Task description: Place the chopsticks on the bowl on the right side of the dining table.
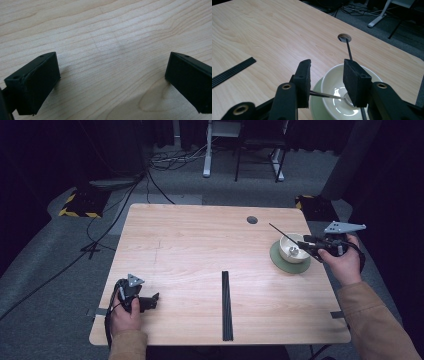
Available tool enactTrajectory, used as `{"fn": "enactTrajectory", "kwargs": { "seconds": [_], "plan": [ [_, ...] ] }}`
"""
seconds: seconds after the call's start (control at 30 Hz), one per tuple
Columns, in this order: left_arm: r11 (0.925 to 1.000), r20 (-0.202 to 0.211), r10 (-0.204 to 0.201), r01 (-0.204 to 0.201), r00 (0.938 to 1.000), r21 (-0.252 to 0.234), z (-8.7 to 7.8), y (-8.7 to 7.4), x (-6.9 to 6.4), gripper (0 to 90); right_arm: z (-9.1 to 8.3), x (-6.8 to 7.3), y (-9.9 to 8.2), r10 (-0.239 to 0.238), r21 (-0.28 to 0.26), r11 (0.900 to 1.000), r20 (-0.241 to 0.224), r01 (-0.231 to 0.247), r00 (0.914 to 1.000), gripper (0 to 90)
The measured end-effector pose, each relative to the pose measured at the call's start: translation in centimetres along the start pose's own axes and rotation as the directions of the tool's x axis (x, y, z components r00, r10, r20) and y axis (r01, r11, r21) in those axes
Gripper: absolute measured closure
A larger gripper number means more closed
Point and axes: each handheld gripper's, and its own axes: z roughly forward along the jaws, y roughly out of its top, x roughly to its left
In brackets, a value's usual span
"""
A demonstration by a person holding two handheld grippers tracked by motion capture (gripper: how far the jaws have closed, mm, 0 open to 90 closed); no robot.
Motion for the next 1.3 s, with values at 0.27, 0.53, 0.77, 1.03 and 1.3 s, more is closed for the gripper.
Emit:
{"fn": "enactTrajectory", "kwargs": {
  "seconds": [0.27,0.53,0.77,1.03,1.3],
  "plan": [
    [1.0,0.0,0.0,0.0,1.0,0.0,0.0,0.0,0.0,0.0,-1.9,4.5,1.5,-0.063,-0.021,0.9979,-0.042,0.062,0.9971,57.1],
    [1.0,0.0,0.0,0.0,1.0,0.0,0.0,0.0,0.0,0.0,-1.6,9.3,2.5,-0.144,-0.003,0.9894,-0.112,0.145,0.9832,55.5],
    [1.0,0.0,0.0,0.0,1.0,-0.001,0.0,0.0,0.0,0.0,0.0,12.8,2.8,-0.149,0.002,0.9884,-0.183,0.152,0.9717,53.9],
    [1.0,0.0,0.0,0.0,1.0,-0.001,0.0,0.0,0.0,0.0,1.6,14.9,2.4,-0.141,0.003,0.9895,-0.221,0.145,0.965,52.7],
    [1.0,0.0,0.0,0.0,1.0,-0.001,0.0,0.0,0.0,0.0,4.2,16.6,1.5,-0.112,0.025,0.9922,-0.262,0.122,0.9586,51.2]
  ]
}}
